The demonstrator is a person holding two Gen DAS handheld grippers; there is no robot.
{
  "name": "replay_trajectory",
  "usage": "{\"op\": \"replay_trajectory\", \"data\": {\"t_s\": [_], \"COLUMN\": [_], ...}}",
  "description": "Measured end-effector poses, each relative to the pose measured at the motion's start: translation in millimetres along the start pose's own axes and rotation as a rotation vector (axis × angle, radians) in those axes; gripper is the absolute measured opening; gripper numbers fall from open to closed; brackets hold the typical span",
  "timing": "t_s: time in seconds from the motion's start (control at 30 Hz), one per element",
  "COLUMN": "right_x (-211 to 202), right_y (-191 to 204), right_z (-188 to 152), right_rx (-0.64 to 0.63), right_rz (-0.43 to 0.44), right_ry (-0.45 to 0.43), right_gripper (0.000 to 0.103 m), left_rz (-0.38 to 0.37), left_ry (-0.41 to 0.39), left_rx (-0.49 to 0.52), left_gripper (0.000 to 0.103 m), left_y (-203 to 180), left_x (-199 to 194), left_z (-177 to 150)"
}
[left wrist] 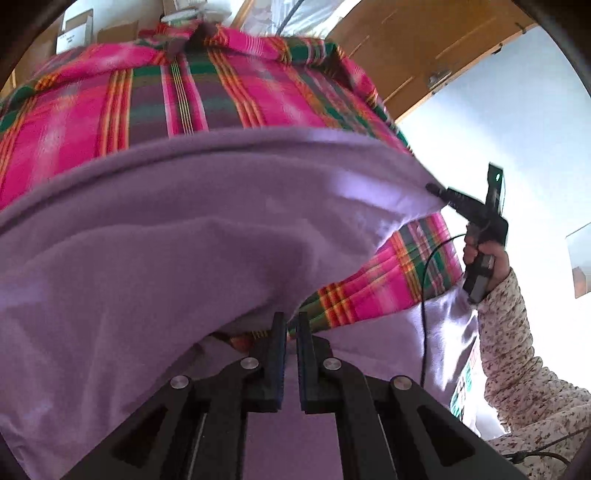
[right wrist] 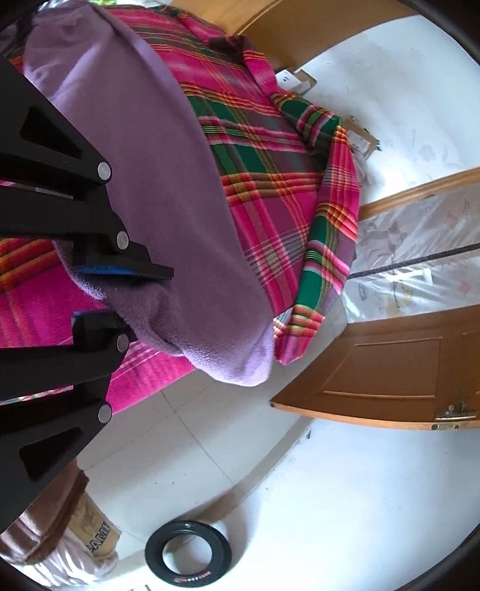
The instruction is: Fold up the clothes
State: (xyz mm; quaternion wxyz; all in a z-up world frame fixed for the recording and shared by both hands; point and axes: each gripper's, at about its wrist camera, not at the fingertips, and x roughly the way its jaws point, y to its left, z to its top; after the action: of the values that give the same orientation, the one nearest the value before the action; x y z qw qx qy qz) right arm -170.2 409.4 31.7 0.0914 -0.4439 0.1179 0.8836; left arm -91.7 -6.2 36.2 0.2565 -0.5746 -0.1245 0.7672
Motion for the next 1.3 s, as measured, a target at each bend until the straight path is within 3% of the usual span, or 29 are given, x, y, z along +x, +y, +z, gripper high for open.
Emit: {"op": "replay_trajectory", "data": {"t_s": [0.13,0.23,0.47,0.6,0.77,0.93,1.07,1.3], "right_x": [-18.7,-35.9,-54.6,-34.3,-22.0,-23.1,-25.8,-28.6], "right_y": [0.7,3.1,32.7,19.6,1.5,-1.5,-6.8,-43.1], "right_z": [-6.0,-7.6,-1.4,9.6,12.3,10.5,6.1,-0.3], "right_rx": [-0.057,-0.081,-0.151,-0.101,-0.044,-0.044,-0.026,0.076], "right_rz": [-0.047,-0.096,-0.219,-0.303,-0.374,-0.377,-0.365,-0.306], "right_ry": [-0.013,-0.04,-0.128,-0.078,-0.038,-0.057,-0.075,-0.06], "right_gripper": [0.02,0.021,0.021,0.021,0.021,0.022,0.022,0.022], "left_rz": [0.012,0.055,0.107,0.092,0.064,0.064,0.045,0.063], "left_ry": [-0.068,-0.119,-0.12,-0.098,-0.149,-0.136,-0.177,-0.189], "left_rx": [-0.016,-0.053,-0.125,-0.191,-0.244,-0.267,-0.301,-0.357], "left_gripper": [0.005,0.012,0.012,0.012,0.012,0.012,0.012,0.012], "left_y": [9.3,22.3,68.5,91.4,111.1,116.7,123.6,124.0], "left_x": [-21.6,-33.7,-21.0,-6.1,-2.7,12.7,19.6,22.2], "left_z": [7.6,18.0,55.2,70.7,93.8,115.3,127.3,134.7]}}
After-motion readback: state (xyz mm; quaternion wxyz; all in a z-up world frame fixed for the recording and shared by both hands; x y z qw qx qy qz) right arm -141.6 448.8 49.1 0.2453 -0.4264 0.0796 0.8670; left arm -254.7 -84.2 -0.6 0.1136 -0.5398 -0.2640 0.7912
